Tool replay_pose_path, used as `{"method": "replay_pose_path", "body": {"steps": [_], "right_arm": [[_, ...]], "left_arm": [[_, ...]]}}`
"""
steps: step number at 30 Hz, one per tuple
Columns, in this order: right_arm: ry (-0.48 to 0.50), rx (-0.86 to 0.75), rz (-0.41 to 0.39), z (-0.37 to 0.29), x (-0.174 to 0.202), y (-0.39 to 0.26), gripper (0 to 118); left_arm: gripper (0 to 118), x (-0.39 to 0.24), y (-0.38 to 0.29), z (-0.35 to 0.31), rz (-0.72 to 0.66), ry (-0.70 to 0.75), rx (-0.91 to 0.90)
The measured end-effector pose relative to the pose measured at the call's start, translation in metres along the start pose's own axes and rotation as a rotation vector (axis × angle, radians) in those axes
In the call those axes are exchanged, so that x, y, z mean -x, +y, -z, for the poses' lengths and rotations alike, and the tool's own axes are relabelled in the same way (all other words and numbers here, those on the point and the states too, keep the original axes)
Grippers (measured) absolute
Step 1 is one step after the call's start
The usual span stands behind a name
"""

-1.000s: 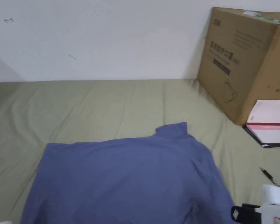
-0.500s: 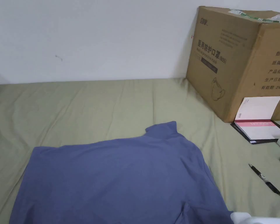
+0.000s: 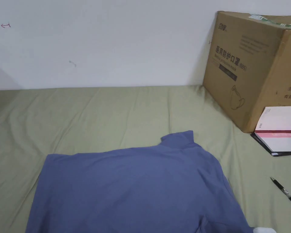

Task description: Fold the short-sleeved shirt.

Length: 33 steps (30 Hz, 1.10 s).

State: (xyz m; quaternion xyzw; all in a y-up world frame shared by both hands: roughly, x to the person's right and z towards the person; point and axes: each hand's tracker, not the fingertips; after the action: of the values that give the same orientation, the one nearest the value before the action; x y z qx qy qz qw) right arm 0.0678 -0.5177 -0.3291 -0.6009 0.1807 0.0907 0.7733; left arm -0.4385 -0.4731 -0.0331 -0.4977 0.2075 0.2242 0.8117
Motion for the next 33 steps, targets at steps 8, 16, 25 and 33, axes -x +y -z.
{"method": "replay_pose_path", "body": {"steps": [8, 16, 25, 33], "right_arm": [[0.259, -0.088, 0.136, -0.046, -0.030, -0.009, 1], [0.298, -0.270, 0.154, -0.119, -0.025, 0.022, 1], [0.371, -0.263, 0.283, -0.092, -0.021, 0.156, 1], [0.244, -0.157, 0.309, 0.013, -0.009, 0.241, 1]], "left_arm": [[2, 0.005, 0.002, -0.018, 0.009, -0.060, -0.053], [2, 0.010, 0.031, -0.056, -0.015, -0.126, -0.137], [3, -0.007, 0.147, -0.008, -0.064, -0.151, -0.117], [41, -0.005, 0.208, 0.093, -0.135, -0.134, -0.004]]}}
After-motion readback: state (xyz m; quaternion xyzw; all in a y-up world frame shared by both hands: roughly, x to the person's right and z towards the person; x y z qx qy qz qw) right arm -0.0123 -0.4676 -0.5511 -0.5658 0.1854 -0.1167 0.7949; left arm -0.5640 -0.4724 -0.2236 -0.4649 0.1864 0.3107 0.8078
